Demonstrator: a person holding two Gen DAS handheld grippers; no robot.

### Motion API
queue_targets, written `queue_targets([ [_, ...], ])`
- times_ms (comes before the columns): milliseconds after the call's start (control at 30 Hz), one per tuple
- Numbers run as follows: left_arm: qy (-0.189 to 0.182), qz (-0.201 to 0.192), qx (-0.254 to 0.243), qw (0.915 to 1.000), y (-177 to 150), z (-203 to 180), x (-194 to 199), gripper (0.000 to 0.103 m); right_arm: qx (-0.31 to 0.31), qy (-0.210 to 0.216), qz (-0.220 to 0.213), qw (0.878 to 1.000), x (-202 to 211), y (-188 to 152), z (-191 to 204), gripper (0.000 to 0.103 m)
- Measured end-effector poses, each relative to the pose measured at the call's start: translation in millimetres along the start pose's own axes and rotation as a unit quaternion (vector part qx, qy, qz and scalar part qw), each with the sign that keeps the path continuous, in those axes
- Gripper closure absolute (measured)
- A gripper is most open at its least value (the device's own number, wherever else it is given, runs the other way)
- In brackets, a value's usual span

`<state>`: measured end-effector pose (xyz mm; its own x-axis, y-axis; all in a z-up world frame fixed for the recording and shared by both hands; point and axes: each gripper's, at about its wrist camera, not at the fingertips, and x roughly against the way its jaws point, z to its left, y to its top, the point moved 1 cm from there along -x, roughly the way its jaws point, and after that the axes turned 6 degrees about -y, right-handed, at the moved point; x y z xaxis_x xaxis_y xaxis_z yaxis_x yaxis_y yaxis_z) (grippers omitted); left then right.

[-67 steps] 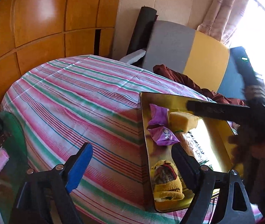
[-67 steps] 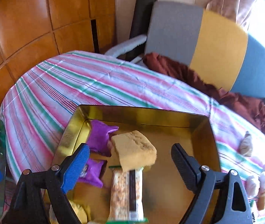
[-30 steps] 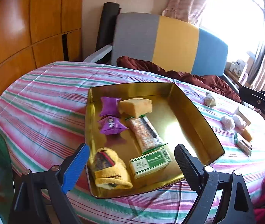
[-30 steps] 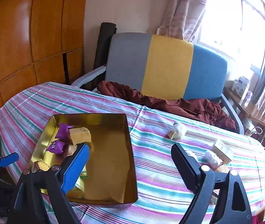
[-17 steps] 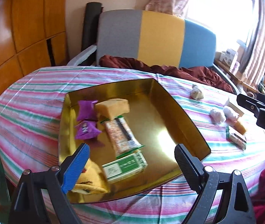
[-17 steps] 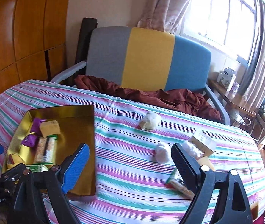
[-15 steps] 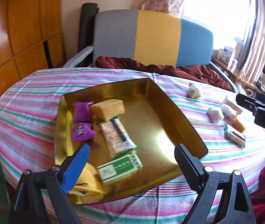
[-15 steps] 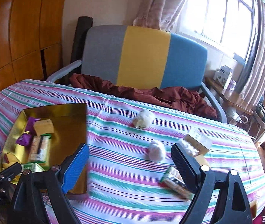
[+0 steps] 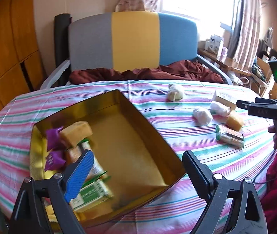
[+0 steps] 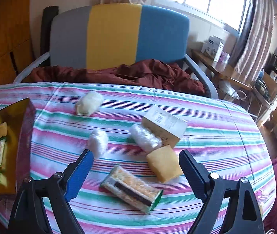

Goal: Organize objects
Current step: 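Move both grippers back over the table toward the remaining items, then grasp the white knitted sock with the left gripper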

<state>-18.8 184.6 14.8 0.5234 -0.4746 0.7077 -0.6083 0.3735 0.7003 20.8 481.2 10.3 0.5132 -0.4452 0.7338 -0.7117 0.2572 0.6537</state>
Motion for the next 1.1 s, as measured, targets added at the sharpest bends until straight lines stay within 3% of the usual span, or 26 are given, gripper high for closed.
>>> queue_targets([
  [133,-0.017,0.013,-0.008,0.9998,15.9,-15.1,-19.2,0.01,-0.065,0.0,0.016,0.998,-24.7,-14.5,-40.1,0.012],
  [233,-0.024,0.02,-0.016,0.9994,25.9,-25.3,-32.9,0.011,-0.118,0.016,0.056,0.991,-42.3,-27.6,-61.1,0.012],
  [300,-0.023,0.026,-0.025,0.9991,33.1,-33.9,-44.9,0.013,-0.145,0.024,0.049,0.988,-42.0,-24.3,-72.2,0.012],
  [467,-0.044,0.057,-0.037,0.9967,45.9,-61.5,-81.7,0.024,-0.178,0.03,0.064,0.981,-45.4,-27.3,-86.4,0.012],
  [667,-0.067,0.088,-0.031,0.9934,60.6,-84.2,-120.7,0.03,-0.204,0.039,0.073,0.975,-47.1,-28.9,-97.4,0.012],
  [900,-0.053,0.1,-0.018,0.9934,101.6,-82.8,-161.8,0.038,-0.201,0.045,0.075,0.976,-45.4,-27.9,-95.6,0.012],
  [1100,-0.036,0.096,-0.004,0.9947,140.4,-80.5,-211.9,0.03,-0.204,0.056,0.073,0.975,-44.0,-27.4,-96.8,0.012],
])
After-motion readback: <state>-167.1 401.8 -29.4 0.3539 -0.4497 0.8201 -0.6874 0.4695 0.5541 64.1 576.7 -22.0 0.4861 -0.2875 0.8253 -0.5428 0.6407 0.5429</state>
